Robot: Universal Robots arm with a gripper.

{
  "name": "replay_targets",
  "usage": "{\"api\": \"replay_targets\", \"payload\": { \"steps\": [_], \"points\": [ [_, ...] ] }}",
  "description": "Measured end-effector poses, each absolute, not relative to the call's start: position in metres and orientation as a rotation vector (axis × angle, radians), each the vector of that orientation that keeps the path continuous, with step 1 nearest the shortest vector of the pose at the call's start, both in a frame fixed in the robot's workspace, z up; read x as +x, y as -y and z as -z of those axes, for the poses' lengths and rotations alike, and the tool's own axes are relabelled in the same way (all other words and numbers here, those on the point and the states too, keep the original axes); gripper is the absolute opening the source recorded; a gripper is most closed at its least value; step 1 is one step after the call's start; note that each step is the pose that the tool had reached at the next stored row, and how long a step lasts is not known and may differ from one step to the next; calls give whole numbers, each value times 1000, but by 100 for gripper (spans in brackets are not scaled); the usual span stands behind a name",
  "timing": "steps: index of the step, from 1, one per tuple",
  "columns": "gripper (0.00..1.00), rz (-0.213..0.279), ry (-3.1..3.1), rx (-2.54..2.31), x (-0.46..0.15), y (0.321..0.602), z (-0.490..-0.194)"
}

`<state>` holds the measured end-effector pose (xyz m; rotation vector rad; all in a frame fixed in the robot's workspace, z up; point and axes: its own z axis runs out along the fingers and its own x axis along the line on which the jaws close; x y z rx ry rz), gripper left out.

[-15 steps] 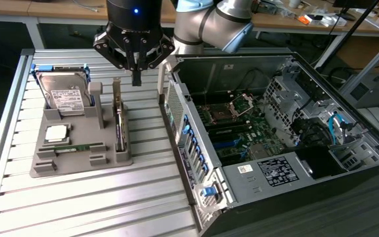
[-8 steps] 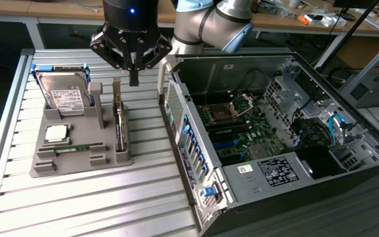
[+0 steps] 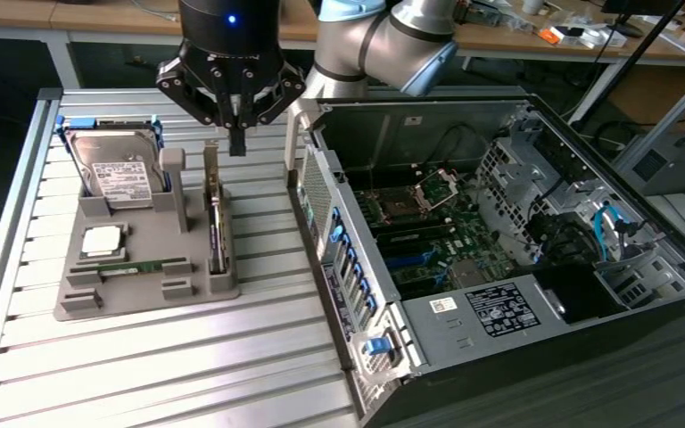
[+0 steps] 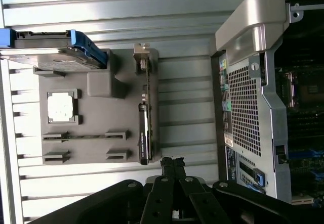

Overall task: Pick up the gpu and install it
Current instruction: 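Reach for the gpu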

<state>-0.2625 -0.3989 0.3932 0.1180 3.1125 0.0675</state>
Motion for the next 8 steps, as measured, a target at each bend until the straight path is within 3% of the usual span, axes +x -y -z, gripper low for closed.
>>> {"api": "replay_targets", "payload": {
  "steps": [8],
  "points": [
    [11,-68,-3113,118,-268,399,-393]
  ]
}}
